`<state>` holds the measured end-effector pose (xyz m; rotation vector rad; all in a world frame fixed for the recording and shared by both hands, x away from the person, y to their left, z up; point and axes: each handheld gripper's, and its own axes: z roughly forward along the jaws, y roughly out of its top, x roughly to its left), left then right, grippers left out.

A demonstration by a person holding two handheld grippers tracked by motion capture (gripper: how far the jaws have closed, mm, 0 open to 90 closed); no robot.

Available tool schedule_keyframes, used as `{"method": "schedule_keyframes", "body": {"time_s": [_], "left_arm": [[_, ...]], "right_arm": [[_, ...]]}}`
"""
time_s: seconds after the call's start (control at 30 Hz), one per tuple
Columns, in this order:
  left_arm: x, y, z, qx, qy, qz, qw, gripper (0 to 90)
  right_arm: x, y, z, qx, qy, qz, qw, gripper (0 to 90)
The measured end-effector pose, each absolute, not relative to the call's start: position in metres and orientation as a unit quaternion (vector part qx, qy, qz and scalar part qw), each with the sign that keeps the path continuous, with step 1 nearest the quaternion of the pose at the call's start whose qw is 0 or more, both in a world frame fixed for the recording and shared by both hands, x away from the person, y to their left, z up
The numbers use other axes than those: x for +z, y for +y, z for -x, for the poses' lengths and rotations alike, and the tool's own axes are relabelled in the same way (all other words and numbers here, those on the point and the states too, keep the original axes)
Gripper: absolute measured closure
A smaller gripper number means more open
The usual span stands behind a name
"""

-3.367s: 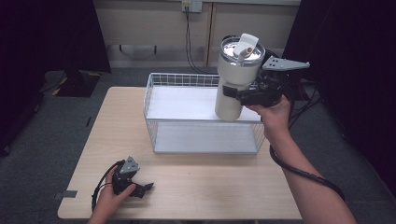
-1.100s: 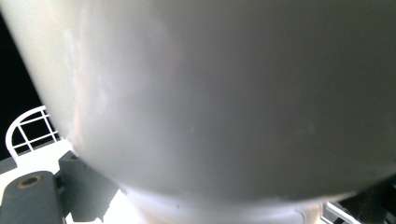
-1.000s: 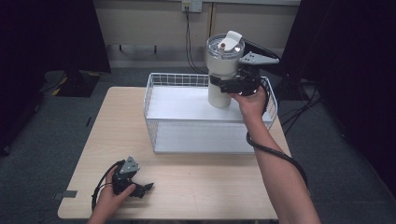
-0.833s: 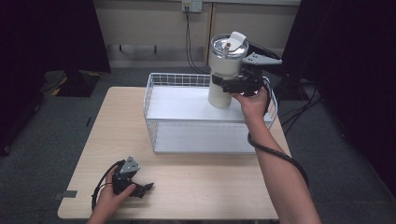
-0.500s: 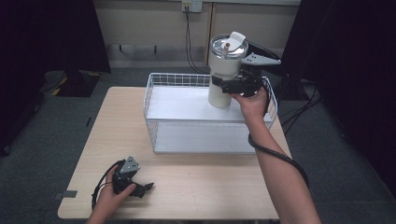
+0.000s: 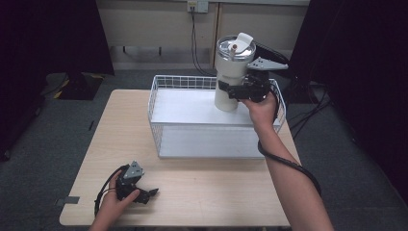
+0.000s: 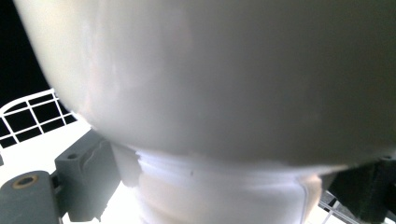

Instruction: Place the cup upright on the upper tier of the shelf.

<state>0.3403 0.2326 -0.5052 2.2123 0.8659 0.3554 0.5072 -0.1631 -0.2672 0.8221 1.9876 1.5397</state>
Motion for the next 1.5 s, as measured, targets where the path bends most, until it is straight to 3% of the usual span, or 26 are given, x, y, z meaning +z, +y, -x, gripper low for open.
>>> {"method": "schedule_keyframes", "body": {"time_s": [0.1, 0.23, 0.57, 1.5], "left_arm": [[-0.505, 0.233, -0.34, 0.137, 0.338, -0.858, 0.362, 0.0], [-0.505, 0.233, -0.341, 0.138, 0.336, -0.859, 0.361, 0.0], [-0.505, 0.233, -0.34, 0.138, 0.339, -0.857, 0.362, 0.0], [-0.505, 0.233, -0.339, 0.141, 0.341, -0.857, 0.361, 0.0]], "right_arm": [[-0.269, -0.164, -0.505, 0.565, 0.726, -0.304, 0.248, 9.1], [-0.275, -0.169, -0.505, 0.569, 0.724, -0.327, 0.212, 8.6], [-0.287, -0.178, -0.491, 0.511, 0.766, -0.316, 0.227, 10.2], [-0.286, -0.195, -0.437, 0.529, 0.778, -0.273, 0.198, 10.1]]}}
